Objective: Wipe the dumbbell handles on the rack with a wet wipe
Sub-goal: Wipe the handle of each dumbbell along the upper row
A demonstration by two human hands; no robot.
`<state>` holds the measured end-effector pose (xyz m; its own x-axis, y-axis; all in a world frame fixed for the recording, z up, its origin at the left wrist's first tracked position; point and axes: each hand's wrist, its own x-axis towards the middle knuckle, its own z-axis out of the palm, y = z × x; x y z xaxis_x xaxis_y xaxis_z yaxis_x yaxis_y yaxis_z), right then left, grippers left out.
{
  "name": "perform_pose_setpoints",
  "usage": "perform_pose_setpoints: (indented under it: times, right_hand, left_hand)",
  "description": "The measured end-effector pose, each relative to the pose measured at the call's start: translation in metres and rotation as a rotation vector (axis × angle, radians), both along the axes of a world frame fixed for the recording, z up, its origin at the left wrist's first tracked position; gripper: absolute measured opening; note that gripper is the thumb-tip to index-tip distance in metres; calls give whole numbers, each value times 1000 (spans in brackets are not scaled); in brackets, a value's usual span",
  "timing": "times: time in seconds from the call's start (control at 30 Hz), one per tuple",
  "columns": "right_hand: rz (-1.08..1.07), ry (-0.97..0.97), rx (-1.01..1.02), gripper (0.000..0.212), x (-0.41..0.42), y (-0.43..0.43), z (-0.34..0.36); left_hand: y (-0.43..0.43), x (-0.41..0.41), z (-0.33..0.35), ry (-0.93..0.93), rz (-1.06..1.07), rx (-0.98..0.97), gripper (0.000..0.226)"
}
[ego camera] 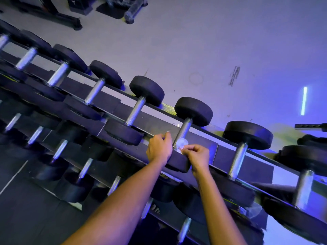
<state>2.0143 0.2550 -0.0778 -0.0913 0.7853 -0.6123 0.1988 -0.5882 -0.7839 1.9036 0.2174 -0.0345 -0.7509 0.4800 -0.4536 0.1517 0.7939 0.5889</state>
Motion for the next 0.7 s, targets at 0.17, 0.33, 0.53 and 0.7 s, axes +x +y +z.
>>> perform_pose_setpoints:
  times: [0.17, 0.33, 0.53, 0.7]
  right_hand:
    - [-177, -47, 61, 25, -15, 24, 11]
    - [-262, -79, 115, 19, -24, 70, 25]
    - [-114, -68, 76, 25, -16, 36, 16]
    - [3, -262, 100, 11, -11, -9, 19]
  left_hand:
    - [-2, -1, 1, -26, 0, 1, 43]
    - [-2, 1, 6, -31, 1, 5, 43]
    - [-1, 1, 9, -34, 3, -6, 44]
    - [-2, 1, 7, -30, 8, 5, 44]
